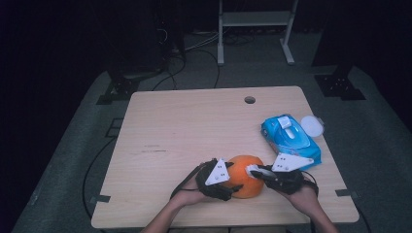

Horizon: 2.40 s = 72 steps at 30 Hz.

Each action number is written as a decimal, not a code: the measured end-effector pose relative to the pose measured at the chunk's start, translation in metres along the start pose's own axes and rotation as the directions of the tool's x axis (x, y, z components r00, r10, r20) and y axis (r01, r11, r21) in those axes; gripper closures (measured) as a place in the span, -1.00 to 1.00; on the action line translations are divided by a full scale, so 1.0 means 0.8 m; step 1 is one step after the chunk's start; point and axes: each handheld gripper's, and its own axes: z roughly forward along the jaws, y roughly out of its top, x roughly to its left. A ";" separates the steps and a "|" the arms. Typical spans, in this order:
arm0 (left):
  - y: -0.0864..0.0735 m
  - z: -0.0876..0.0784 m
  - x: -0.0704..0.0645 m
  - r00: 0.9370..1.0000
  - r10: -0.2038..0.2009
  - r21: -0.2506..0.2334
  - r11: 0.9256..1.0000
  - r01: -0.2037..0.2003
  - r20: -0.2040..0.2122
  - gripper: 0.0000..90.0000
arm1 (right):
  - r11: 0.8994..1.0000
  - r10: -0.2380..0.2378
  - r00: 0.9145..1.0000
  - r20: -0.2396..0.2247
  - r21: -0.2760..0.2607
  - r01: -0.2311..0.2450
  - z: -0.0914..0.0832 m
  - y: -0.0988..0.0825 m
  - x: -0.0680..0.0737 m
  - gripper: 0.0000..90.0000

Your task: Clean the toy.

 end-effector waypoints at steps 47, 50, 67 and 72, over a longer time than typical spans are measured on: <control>-0.004 -0.015 0.024 0.982 -0.141 -0.059 0.987 0.150 0.125 -0.71 | 0.994 -0.104 0.994 -0.016 0.029 0.104 0.012 0.006 0.031 0.72; -0.009 -0.010 0.019 0.991 -0.099 -0.035 0.994 0.103 0.088 -0.54 | 0.993 -0.116 0.993 0.001 0.034 0.116 0.012 0.006 0.030 0.72; -0.012 -0.016 0.033 0.987 -0.136 -0.035 0.990 0.140 0.089 -0.65 | 0.998 -0.050 0.999 0.013 0.023 0.050 0.006 -0.006 0.011 0.72; -0.023 -0.022 0.035 0.984 -0.149 -0.003 0.989 0.150 0.094 -0.34 | 0.999 -0.032 0.999 -0.006 0.010 0.032 0.006 -0.007 0.008 0.72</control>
